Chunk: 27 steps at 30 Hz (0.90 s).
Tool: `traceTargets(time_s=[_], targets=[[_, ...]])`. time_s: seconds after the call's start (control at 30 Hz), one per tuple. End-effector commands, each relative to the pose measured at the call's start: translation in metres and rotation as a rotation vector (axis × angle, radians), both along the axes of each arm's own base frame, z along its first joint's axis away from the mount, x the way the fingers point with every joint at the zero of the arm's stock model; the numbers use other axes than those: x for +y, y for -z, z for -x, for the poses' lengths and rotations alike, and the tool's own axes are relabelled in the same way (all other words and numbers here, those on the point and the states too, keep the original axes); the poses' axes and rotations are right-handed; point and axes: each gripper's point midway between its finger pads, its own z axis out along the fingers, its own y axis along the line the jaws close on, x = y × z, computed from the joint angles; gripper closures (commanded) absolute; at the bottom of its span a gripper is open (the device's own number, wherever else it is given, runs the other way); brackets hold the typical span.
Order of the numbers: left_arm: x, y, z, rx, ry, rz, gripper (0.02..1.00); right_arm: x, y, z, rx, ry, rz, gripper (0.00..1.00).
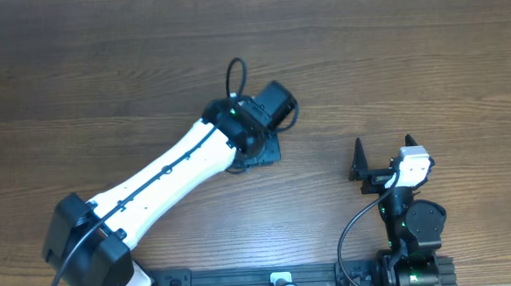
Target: Stack Cubes
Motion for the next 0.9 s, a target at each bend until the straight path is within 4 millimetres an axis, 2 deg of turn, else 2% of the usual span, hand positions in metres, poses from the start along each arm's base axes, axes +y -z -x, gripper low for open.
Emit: traceTargets(time_s=[0.03,0.3,0.57,0.9], targets=[[0.008,0.010,-0.016,0.005,0.024,-0.022,0.976,0.001,0.001,0.000,-0.004,0.000,-0.001,0.009],[0.005,0.028,-0.031,0.020,0.052,-0.024,0.976,0.001,0.001,0.000,-0.004,0.000,-0.001,0.007],[-0.002,0.037,-0.033,0.050,0.070,-0.017,0.978,0.001,0.001,0.000,-0.004,0.000,-0.001,0.009],[-0.002,0.044,-0.033,0.062,0.069,-0.027,0.974,0.001,0.001,0.000,-0.004,0.000,-0.001,0.007]])
